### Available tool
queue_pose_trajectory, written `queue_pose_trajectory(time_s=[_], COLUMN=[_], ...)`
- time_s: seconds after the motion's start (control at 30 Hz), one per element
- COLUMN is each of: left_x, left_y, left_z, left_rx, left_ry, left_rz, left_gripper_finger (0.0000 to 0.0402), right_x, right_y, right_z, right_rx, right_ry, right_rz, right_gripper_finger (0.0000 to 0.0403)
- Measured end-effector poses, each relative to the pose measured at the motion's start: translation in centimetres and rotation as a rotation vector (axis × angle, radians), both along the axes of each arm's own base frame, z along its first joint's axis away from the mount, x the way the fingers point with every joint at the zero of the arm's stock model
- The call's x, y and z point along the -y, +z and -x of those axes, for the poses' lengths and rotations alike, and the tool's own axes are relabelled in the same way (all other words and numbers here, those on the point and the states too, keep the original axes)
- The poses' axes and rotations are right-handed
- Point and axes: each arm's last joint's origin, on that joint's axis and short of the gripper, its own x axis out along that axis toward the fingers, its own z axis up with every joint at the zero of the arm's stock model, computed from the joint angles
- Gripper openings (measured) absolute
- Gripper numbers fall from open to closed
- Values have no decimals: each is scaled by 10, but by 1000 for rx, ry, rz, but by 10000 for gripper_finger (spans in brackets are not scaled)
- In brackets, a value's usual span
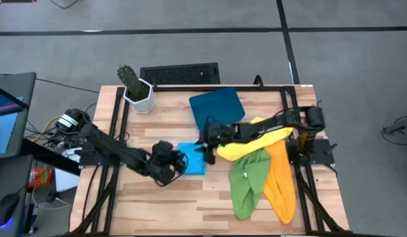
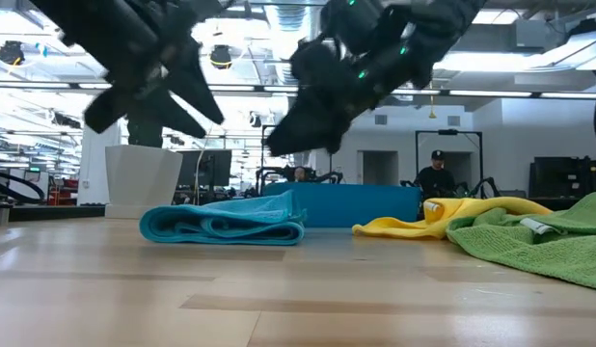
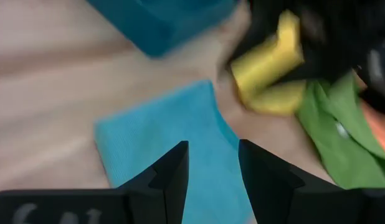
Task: Fold microfiber towels
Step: Fold the blue microfiber cloth
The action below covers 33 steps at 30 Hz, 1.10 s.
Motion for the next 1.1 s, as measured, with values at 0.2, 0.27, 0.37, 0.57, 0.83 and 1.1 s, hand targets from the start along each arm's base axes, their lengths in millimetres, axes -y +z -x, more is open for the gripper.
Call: queue_pose_trajectory(time_s=[0.2, 0.27, 0.37, 0.57, 0.83, 1.1], left_x=[-13, -10, -7, -1, 6, 7], left_y=[-14, -23, -38, -64, -62, -62], left_z=[-14, -21, -26, -33, -31, -31], left_rx=[-76, -79, -103, -146, -124, -122], left_ry=[-21, -49, -48, -79, -82, -83], left_rz=[-43, -41, -26, 66, 61, 58], left_gripper_finger=[132, 132, 132, 132, 132, 132], right_x=[-5, -2, 0, -1, 10, 12], right_y=[-48, -61, -72, -65, -13, -59], right_z=[-11, -13, -13, -9, -5, 7], right_rx=[-57, -83, -114, -128, 13, -108], right_ry=[-50, -70, -73, -40, -39, -64], right_rz=[-1, -23, -58, -74, 49, 15], right_gripper_finger=[121, 110, 100, 95, 95, 95])
